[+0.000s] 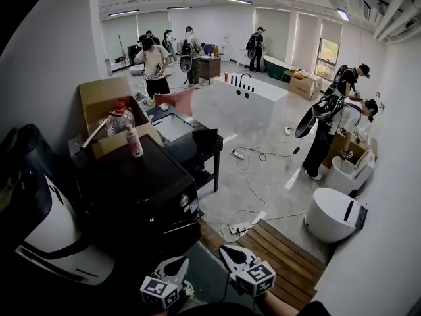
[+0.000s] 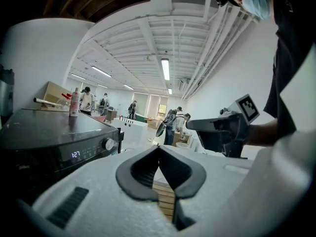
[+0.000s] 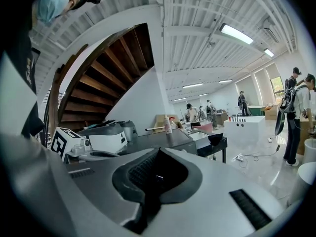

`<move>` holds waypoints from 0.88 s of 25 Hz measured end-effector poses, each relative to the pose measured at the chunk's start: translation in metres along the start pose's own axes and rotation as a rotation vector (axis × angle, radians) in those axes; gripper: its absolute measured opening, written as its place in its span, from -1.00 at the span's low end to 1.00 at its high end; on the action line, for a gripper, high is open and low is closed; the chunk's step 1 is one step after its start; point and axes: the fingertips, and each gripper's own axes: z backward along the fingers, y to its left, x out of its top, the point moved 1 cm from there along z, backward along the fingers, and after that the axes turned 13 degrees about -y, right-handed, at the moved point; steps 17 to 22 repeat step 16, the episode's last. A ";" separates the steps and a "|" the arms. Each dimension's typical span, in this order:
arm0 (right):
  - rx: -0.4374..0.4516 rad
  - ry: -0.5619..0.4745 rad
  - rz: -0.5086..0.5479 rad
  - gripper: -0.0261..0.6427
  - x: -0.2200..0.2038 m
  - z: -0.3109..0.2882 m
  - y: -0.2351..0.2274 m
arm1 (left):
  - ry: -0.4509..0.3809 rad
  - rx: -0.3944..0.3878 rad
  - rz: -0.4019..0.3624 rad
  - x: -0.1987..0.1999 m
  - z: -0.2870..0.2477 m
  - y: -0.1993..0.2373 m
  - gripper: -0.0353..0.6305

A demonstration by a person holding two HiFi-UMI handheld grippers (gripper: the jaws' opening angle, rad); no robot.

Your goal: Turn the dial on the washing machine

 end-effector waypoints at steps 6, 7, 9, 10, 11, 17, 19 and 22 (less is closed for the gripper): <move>0.006 0.005 0.000 -0.92 -0.002 -0.001 0.000 | 0.002 0.000 0.009 -0.002 0.000 0.000 -0.86; 0.009 0.007 0.001 -0.92 -0.003 -0.001 0.000 | 0.002 0.002 0.010 -0.003 0.001 0.000 -0.86; 0.015 0.010 0.002 -0.92 -0.003 -0.002 0.001 | 0.000 0.005 0.013 -0.003 0.002 0.000 -0.86; 0.018 0.012 0.002 -0.92 -0.003 -0.003 0.002 | 0.000 0.007 0.016 -0.004 0.003 0.000 -0.86; 0.021 0.013 0.002 -0.92 -0.004 -0.004 0.003 | 0.000 0.011 0.018 -0.004 0.004 0.001 -0.86; 0.029 0.021 0.005 -0.92 -0.005 -0.009 0.003 | 0.000 0.024 0.028 -0.007 0.006 0.007 -0.86; 0.029 0.021 0.005 -0.92 -0.005 -0.009 0.003 | 0.000 0.024 0.028 -0.007 0.006 0.007 -0.86; 0.029 0.021 0.005 -0.92 -0.005 -0.009 0.003 | 0.000 0.024 0.028 -0.007 0.006 0.007 -0.86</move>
